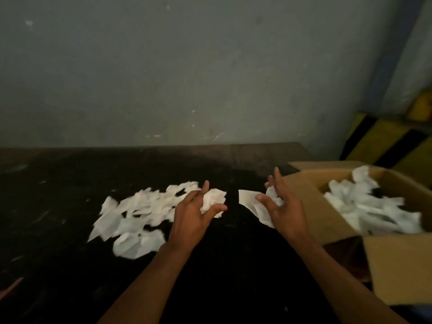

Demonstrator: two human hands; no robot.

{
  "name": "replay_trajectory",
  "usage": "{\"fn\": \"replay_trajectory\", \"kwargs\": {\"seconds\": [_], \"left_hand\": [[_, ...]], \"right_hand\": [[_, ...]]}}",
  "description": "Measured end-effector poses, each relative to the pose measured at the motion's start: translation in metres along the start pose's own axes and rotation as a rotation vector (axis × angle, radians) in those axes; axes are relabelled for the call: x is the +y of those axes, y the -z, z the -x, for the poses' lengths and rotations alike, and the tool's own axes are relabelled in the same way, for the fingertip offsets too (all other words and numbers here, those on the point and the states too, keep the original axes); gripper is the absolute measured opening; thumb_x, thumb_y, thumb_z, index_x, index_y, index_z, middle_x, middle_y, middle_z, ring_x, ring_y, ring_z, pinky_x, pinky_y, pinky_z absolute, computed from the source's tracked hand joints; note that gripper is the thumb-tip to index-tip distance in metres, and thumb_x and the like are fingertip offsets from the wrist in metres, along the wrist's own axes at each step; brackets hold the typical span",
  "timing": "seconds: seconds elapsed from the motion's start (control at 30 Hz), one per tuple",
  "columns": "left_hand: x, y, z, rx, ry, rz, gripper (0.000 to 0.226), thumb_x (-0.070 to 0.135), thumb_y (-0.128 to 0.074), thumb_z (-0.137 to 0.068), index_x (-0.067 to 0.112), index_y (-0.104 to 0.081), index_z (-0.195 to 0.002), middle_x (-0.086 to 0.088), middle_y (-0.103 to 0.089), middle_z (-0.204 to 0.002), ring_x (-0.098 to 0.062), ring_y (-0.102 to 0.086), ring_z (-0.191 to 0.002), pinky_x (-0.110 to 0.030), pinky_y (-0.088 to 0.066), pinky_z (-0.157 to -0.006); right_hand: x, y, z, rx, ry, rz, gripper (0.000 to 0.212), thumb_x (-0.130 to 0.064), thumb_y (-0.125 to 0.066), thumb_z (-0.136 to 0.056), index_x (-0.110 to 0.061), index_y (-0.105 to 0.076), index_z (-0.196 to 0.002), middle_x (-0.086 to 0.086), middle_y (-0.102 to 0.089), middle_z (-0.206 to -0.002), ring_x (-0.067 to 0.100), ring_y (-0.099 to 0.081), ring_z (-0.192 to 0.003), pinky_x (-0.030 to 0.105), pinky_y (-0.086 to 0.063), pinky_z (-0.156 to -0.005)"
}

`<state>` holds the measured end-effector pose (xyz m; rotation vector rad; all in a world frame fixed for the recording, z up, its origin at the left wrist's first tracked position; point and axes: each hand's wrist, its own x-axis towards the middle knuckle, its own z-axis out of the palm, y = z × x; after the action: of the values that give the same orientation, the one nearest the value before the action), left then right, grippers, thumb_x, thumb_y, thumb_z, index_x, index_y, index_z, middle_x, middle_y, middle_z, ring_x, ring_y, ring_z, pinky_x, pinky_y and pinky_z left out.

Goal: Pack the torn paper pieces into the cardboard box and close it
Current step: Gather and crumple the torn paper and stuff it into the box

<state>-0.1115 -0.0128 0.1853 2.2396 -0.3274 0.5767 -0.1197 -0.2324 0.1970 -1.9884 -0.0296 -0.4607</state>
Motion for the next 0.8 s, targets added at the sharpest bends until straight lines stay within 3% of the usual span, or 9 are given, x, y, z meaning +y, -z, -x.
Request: {"fn": "replay_trajectory", "kwargs": {"seconds": [0.07, 0.17, 0.3, 0.43, 0.57, 0.7, 0.8], "left_hand": [[0.029, -0.027, -0.016, -0.034, -0.040, 0.042, 0.083, 0.067, -0.056, -0.074, 0.021, -0.044, -0.142, -0.004, -0.062, -0.125, -0.018, -0.055, -0.117, -0.031, -0.044, -0.100], [0.076, -0.073, -0.039, -0.065, -0.106, 0.091, 0.082, 0.064, -0.057, -0.074, 0.020, -0.042, -0.142, -0.004, -0.063, -0.119, -0.014, -0.057, -0.109, -0.022, -0.043, -0.090], [0.140, -0.144, -0.067, -0.104, -0.184, 0.130, 0.081, 0.063, -0.055, -0.074, 0.018, -0.045, -0.141, -0.003, -0.061, -0.123, -0.014, -0.057, -0.110, -0.023, -0.045, -0.091], [0.190, -0.230, -0.082, -0.164, -0.182, 0.192, 0.073, 0.061, -0.060, -0.078, 0.015, -0.054, -0.134, -0.003, -0.063, -0.121, -0.014, -0.060, -0.107, -0.035, -0.051, -0.092], [0.224, -0.302, -0.085, -0.189, -0.128, 0.192, 0.062, 0.056, -0.067, -0.078, 0.018, -0.060, -0.127, 0.002, -0.064, -0.121, -0.012, -0.059, -0.108, -0.026, -0.045, -0.094], [0.233, -0.350, -0.081, -0.283, -0.027, 0.129, 0.070, 0.067, -0.060, -0.076, 0.023, -0.056, -0.130, 0.006, -0.060, -0.128, -0.011, -0.056, -0.114, -0.033, -0.046, -0.098], [0.232, -0.369, -0.077, -0.416, 0.037, -0.048, 0.082, 0.063, -0.057, -0.081, 0.024, -0.032, -0.148, 0.001, -0.037, -0.150, -0.020, -0.038, -0.135, -0.037, -0.033, -0.108]], "right_hand": [[0.007, 0.037, -0.008, 0.077, 0.010, 0.005, 0.074, -0.027, -0.066, -0.088, -0.034, -0.025, -0.149, -0.008, -0.047, -0.144, 0.009, -0.044, -0.131, 0.020, -0.030, -0.104], [0.025, 0.095, -0.025, 0.167, 0.038, 0.056, 0.071, -0.027, -0.068, -0.087, -0.028, -0.033, -0.148, -0.007, -0.055, -0.136, 0.006, -0.050, -0.124, 0.015, -0.035, -0.099], [0.062, 0.176, -0.054, 0.211, 0.019, 0.125, 0.070, -0.031, -0.066, -0.088, -0.032, -0.029, -0.147, -0.008, -0.056, -0.135, 0.012, -0.052, -0.125, 0.031, -0.039, -0.104], [0.109, 0.255, -0.077, 0.171, -0.033, 0.189, 0.067, -0.030, -0.067, -0.088, -0.032, -0.033, -0.146, -0.007, -0.061, -0.130, 0.012, -0.052, -0.125, 0.038, -0.036, -0.109], [0.164, 0.307, -0.094, 0.085, -0.119, 0.212, 0.059, -0.038, -0.065, -0.087, -0.038, -0.041, -0.141, -0.012, -0.060, -0.130, 0.013, -0.050, -0.126, 0.048, -0.035, -0.111], [0.205, 0.329, -0.105, 0.018, -0.110, 0.219, 0.054, -0.034, -0.066, -0.088, -0.029, -0.047, -0.139, -0.006, -0.057, -0.134, 0.014, -0.053, -0.124, 0.030, -0.038, -0.105], [0.230, 0.330, -0.109, -0.074, -0.132, 0.258, 0.056, -0.035, -0.063, -0.090, -0.027, -0.043, -0.141, -0.004, -0.054, -0.137, 0.017, -0.051, -0.126, 0.031, -0.037, -0.104]]}}
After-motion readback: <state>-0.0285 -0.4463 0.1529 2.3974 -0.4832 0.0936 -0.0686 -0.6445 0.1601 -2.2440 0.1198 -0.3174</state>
